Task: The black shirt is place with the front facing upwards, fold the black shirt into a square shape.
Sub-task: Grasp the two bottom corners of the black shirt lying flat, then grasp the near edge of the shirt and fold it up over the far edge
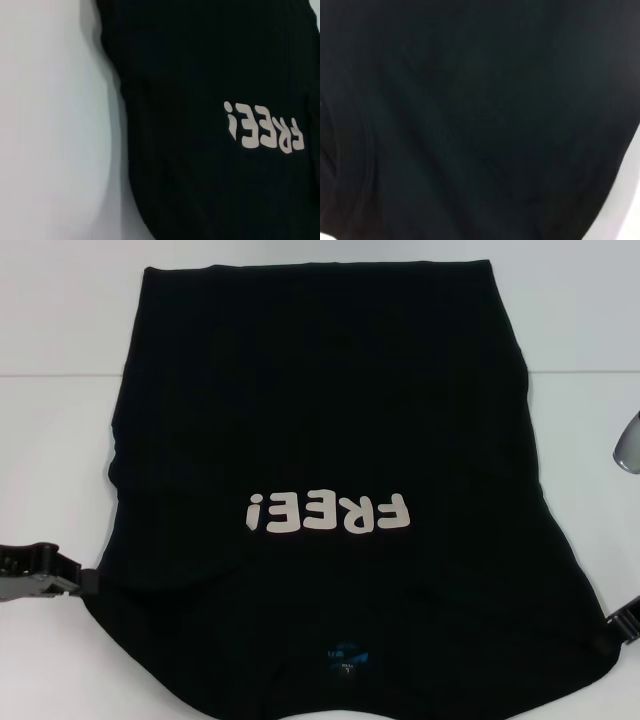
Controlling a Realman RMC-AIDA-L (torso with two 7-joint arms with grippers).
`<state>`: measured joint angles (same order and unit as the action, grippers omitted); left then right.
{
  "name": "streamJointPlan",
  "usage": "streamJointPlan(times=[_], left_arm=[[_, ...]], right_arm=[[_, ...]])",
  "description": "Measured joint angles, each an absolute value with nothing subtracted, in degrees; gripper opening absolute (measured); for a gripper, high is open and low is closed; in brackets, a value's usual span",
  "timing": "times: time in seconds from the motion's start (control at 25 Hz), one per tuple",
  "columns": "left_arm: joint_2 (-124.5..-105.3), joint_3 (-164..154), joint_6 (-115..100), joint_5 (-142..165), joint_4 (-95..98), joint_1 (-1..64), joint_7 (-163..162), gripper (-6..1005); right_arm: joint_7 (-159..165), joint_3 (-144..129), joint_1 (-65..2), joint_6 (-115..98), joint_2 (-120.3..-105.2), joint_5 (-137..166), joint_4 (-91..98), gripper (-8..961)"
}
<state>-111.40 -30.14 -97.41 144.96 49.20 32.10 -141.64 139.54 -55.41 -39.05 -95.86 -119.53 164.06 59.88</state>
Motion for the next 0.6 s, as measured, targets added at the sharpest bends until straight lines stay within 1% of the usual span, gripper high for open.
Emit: streamJointPlan(times=[0.04, 0.24, 0.28, 0.4, 0.6], left_arm=[[-111.34, -30.14, -97.43, 144.79, 49.05, 32.10, -141.50, 36], [-111.24, -30.14, -97.61, 143.65, 48.46, 31.87, -140.60, 36], [-111.09, -30.12, -97.82, 143.47, 48.01, 31.87, -140.16, 36], [-110.41, -29.92, -98.16, 142.96, 46.25, 31.98, -139.10, 36], [-109.25, -29.29, -98.28, 141.02, 44.36, 31.87, -137.62, 36]], right_arm=[[139.44, -55.22, -39.07, -95.84, -119.54, 163.94, 60.01, 98], [139.06, -53.88, -39.20, -96.13, -119.40, 163.01, 61.60, 88], [138.97, -53.40, -39.19, -96.40, -119.21, 162.13, 62.26, 86], [138.88, -51.95, -38.93, -97.62, -118.65, 158.82, 63.92, 36], [138.87, -47.89, -38.72, -99.29, -117.22, 153.10, 65.14, 36]])
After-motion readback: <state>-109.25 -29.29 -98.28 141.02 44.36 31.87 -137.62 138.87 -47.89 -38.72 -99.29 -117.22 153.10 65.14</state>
